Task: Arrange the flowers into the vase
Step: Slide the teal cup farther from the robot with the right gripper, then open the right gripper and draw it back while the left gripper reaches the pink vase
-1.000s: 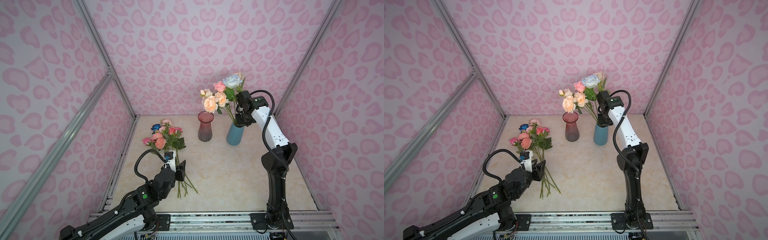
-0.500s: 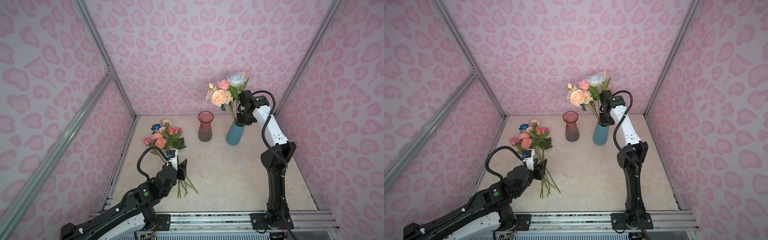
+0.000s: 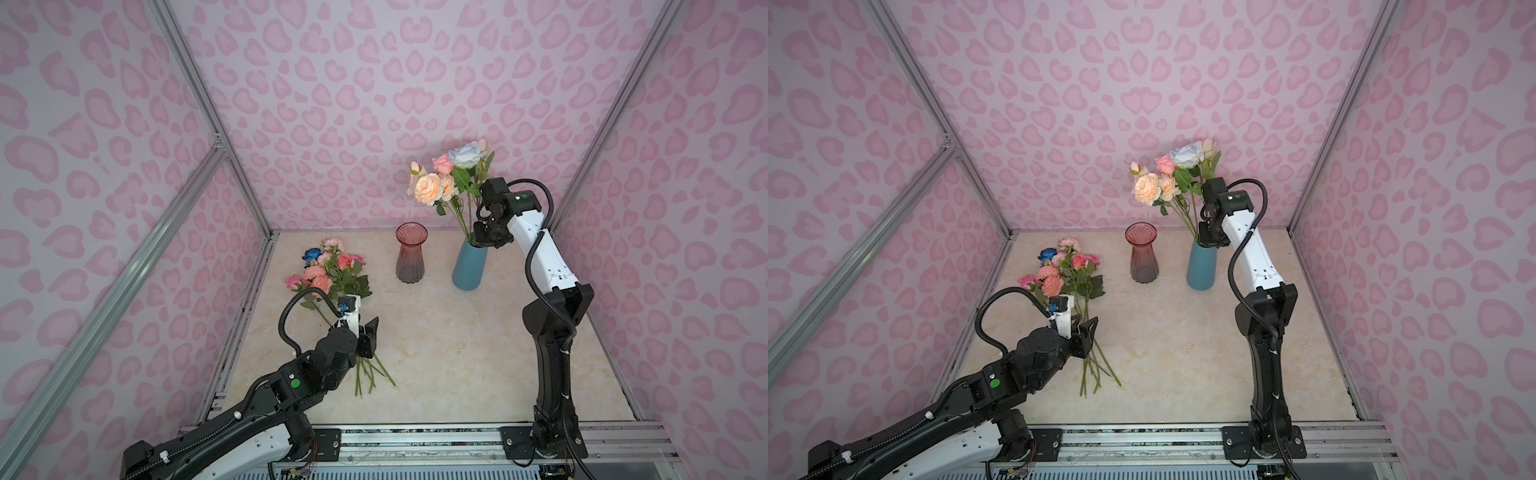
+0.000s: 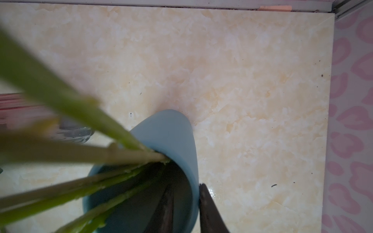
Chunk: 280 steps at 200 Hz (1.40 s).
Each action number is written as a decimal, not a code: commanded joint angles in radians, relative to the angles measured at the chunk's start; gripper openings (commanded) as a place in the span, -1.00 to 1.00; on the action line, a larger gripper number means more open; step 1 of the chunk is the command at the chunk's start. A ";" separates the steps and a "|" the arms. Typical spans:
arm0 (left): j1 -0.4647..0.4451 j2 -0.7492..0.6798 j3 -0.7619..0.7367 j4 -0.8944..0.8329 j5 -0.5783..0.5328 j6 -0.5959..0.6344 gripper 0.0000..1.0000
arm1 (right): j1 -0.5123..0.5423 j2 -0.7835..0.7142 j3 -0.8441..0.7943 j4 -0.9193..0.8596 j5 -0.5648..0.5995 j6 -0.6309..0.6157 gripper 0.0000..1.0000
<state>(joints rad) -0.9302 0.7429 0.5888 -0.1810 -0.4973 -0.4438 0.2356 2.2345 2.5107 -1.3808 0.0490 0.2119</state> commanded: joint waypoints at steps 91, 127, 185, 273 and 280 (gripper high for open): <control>0.013 0.005 0.033 0.004 0.006 0.031 0.06 | -0.016 -0.044 0.001 -0.006 0.000 0.021 -0.36; 0.012 0.012 0.052 0.007 0.011 0.029 0.06 | -0.016 -0.096 -0.020 -0.001 -0.016 0.021 -0.33; 0.103 0.083 0.163 -0.014 0.083 -0.003 0.08 | 0.004 -0.268 -0.133 0.016 -0.026 0.007 -0.32; 0.458 0.652 0.765 -0.144 0.547 -0.029 0.42 | 0.143 -1.046 -1.208 0.786 -0.003 0.228 0.03; 0.468 0.711 0.829 -0.165 0.561 -0.032 0.43 | 0.160 -1.081 -1.261 0.813 0.005 0.238 0.04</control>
<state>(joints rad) -0.4938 1.3224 1.2743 -0.2794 -0.0681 -0.4629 0.3527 1.2476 1.4208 -0.8604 0.0666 0.3695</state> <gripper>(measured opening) 0.711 0.518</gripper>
